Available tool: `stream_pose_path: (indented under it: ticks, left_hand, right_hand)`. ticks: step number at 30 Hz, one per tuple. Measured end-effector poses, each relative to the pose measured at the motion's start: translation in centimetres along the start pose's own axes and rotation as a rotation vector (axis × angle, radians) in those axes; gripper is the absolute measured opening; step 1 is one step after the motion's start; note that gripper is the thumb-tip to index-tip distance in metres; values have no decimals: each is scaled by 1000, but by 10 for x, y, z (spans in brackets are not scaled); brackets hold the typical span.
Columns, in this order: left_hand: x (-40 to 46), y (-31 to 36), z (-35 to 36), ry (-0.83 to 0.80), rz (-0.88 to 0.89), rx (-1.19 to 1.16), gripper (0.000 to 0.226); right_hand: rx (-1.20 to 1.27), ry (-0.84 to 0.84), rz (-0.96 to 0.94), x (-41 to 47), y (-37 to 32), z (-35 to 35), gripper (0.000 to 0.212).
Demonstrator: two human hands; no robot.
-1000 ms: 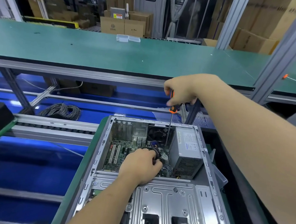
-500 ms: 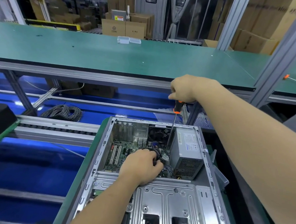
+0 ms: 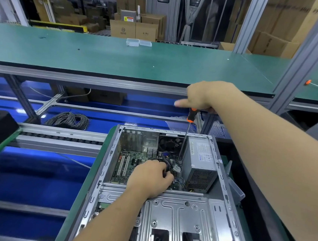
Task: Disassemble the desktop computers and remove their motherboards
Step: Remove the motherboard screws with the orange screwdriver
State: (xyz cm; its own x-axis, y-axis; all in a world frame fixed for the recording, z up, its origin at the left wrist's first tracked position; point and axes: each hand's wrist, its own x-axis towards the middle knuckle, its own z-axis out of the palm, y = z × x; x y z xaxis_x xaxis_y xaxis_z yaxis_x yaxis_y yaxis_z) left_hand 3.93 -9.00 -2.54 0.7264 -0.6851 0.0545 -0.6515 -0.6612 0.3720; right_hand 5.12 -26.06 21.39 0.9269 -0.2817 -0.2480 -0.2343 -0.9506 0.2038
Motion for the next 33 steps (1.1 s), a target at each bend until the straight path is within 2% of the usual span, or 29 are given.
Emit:
stream_pose_path:
  ticks: [2, 4, 7, 10, 11, 13, 14, 18, 19, 21, 22, 25, 26, 29, 31, 33]
  left_hand:
    - [-1, 1, -1, 4, 0, -2, 35]
    - [-1, 1, -2, 4, 2, 4, 34]
    - [-1, 2, -3, 1, 2, 4, 34]
    - [-1, 2, -2, 0, 2, 5, 34]
    - [-1, 2, -2, 4, 2, 6, 34]
    - [-1, 2, -2, 10, 3, 8, 33]
    - [-1, 2, -2, 11, 2, 9, 33]
    - [-2, 2, -2, 7, -2, 10, 34]
    - [-2, 2, -2, 8, -2, 9, 34]
    - [-2, 2, -2, 9, 1, 13, 33]
    - [-2, 1, -1, 9, 3, 13, 33]
    - [-1, 0, -1, 16, 7, 18, 34]
    - [-1, 0, -1, 16, 9, 21, 34]
    - [-2, 1, -1, 14, 10, 19, 34]
    - [-2, 1, -2, 13, 3, 18, 34]
    - [-2, 1, -1, 5, -1, 22, 34]
  right_hand:
    - [-23, 4, 3, 1, 2, -1, 46]
    - [38, 5, -86, 3, 5, -2, 22]
    - [90, -11, -106, -1, 5, 0, 27]
    - [78, 63, 19, 0, 6, 3, 51]
    - [91, 59, 7, 2, 7, 4, 48]
    - [135, 27, -82, 3, 7, 3, 23]
    - [147, 9, -109, 0, 7, 2, 21]
    - [70, 97, 11, -4, 5, 5, 51]
    - [80, 101, -6, -2, 4, 6, 47]
    - [121, 51, -93, 0, 2, 5, 23]
    - [132, 26, -112, -1, 1, 4, 21]
    - [36, 50, -8, -4, 0, 3, 45]
    - [22, 74, 7, -3, 1, 4, 46]
    - [166, 42, -101, -2, 2, 6, 21]
    - [179, 20, -106, -5, 2, 5, 29]
    - [81, 51, -23, -7, 2, 4, 45]
